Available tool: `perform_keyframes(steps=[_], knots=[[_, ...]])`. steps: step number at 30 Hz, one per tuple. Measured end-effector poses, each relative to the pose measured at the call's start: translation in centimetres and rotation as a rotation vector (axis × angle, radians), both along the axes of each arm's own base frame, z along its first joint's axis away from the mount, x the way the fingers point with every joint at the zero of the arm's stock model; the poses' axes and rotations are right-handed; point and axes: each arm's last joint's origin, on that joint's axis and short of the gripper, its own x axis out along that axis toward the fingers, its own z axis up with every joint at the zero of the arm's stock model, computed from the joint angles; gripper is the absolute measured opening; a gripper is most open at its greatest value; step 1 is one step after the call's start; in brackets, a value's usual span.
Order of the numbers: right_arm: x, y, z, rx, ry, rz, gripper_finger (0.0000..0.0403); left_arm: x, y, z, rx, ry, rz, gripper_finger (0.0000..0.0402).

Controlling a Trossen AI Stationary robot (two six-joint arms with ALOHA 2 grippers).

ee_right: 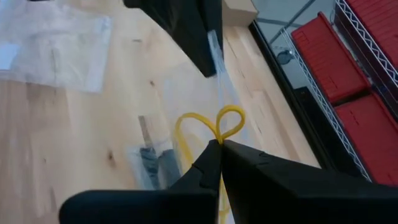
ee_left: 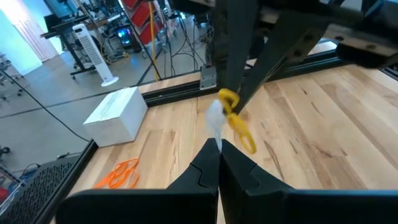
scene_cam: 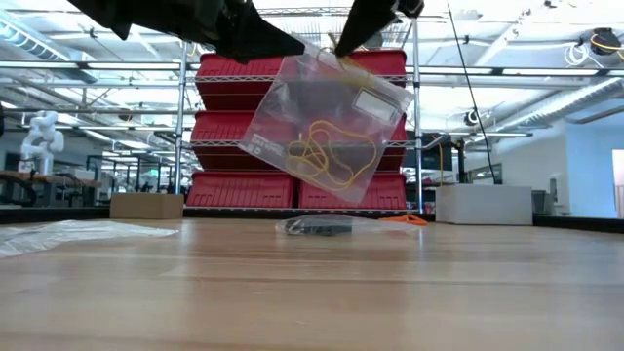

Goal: Sort rubber bands
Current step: Put the yellow rubber band into the open transparent zip bag

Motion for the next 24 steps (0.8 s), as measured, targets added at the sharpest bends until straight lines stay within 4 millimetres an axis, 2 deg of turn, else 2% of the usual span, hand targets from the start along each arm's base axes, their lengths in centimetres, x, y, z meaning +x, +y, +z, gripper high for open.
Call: perform_keyframes(steps=[5,8,18,24], knots=[[0.4,-1.3,-0.2,-0.001,0.014,-0.026,0.0000,0.0,0.0,0.0,0.000,0.001,0.000,0.0000],[0.2,-1.7,0.4,0.027,0.018,0.002,0.0000,0.0,0.0,-0.1,0.000,0.005,0.000,0.0000],[-2.0,-1.2,3.5,0.029,-0.075,0.011,0.0000,0.0,0.0,-0.1,0.000,0.008,-0.001,0.0000],[-2.5,-1.0,3.4,-0.060,-0.056,-0.029,0.0000,0.0,0.0,-0.1,-0.004,0.007,0.000,0.0000]])
